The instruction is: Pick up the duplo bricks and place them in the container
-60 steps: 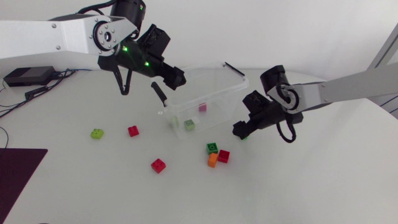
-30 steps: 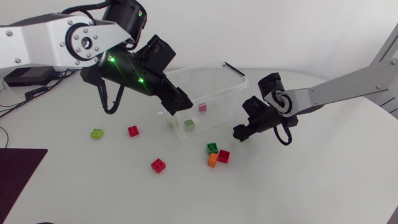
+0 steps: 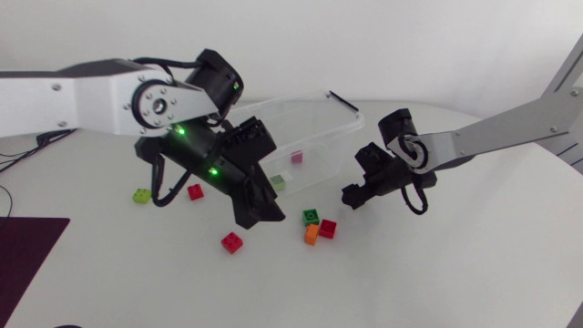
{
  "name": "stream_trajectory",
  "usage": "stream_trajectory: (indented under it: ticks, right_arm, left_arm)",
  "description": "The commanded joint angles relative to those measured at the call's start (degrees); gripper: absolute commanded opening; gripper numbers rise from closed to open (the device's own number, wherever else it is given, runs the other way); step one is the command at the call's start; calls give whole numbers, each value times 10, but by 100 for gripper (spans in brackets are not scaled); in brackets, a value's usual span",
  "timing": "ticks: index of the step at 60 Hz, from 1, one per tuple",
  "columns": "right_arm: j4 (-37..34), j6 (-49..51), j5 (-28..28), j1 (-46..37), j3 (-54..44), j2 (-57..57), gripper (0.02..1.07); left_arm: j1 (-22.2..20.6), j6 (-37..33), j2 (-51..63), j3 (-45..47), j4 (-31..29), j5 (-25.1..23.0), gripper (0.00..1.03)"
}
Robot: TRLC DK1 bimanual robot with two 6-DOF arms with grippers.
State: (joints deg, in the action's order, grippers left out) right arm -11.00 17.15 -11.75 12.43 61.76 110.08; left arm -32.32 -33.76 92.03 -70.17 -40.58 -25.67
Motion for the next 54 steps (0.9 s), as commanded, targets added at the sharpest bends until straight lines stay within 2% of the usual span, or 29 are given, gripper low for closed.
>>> stream_trajectory:
  ticks: [1, 13, 33, 45, 49, 54]
  right_arm:
    - [5, 8, -1, -8, -15, 6, 93]
    - [5, 15, -2, -10, -20, 3, 93]
    - [6, 20, -3, -10, -24, -4, 93]
    - [6, 21, -3, -6, -26, -4, 93]
    - [6, 21, -3, -6, -29, -5, 93]
    - [6, 22, -3, -6, -31, -10, 93]
  left_arm:
    - [4, -16, 29, 23, 30, 21, 45]
    - [28, -5, 76, 15, 111, 69, 45]
    - [67, -2, 105, -12, 173, 110, 45]
    - [76, 4, 114, -10, 229, 148, 45]
    - [81, 7, 114, -1, 269, 167, 45]
    - [87, 8, 114, 3, 281, 175, 45]
